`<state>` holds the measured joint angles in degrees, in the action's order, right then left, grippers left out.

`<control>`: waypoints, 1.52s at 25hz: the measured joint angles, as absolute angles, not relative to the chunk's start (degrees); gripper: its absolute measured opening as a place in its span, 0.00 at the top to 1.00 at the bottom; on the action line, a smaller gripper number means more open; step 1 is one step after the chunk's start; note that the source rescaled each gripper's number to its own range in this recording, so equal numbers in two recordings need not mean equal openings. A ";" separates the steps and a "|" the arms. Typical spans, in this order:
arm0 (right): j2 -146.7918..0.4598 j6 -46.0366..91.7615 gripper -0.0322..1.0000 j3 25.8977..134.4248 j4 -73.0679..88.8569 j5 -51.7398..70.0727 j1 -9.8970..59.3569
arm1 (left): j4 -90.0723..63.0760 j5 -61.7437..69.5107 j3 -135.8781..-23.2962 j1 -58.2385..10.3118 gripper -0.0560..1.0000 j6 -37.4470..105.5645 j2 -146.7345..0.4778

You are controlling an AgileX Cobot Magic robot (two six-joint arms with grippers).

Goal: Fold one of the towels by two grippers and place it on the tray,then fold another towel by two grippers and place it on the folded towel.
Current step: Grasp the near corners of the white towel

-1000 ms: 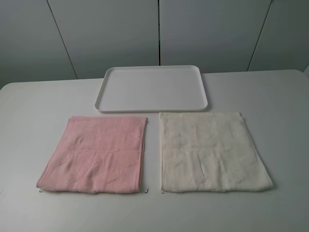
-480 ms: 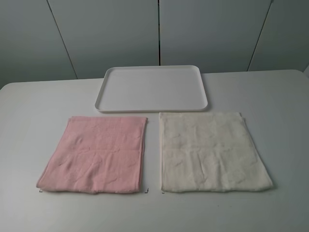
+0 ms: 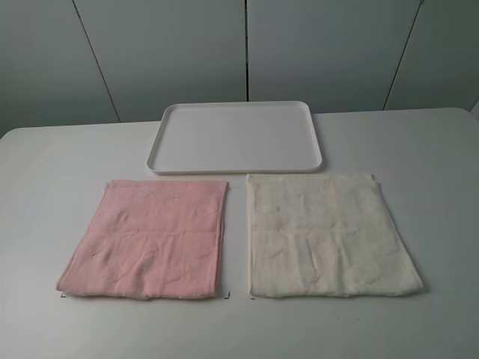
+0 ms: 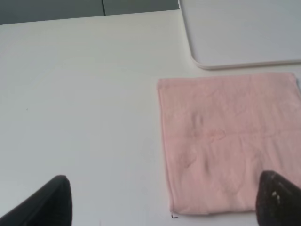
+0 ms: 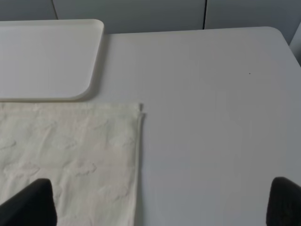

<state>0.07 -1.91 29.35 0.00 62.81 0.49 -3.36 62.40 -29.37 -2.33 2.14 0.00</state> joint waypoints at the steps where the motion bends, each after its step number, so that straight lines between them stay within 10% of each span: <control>1: 0.07 -1.91 0.03 29.35 0.00 62.81 0.49 | -3.36 62.40 -29.37 -2.33 0.00 2.14 0.00; 38: 0.07 -2.83 0.03 29.35 0.88 62.81 0.49 | -4.04 62.40 -29.37 -2.33 0.00 1.81 0.00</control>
<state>0.07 -2.83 29.35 0.88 62.81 0.49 -4.04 62.40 -29.37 -2.33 1.81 0.00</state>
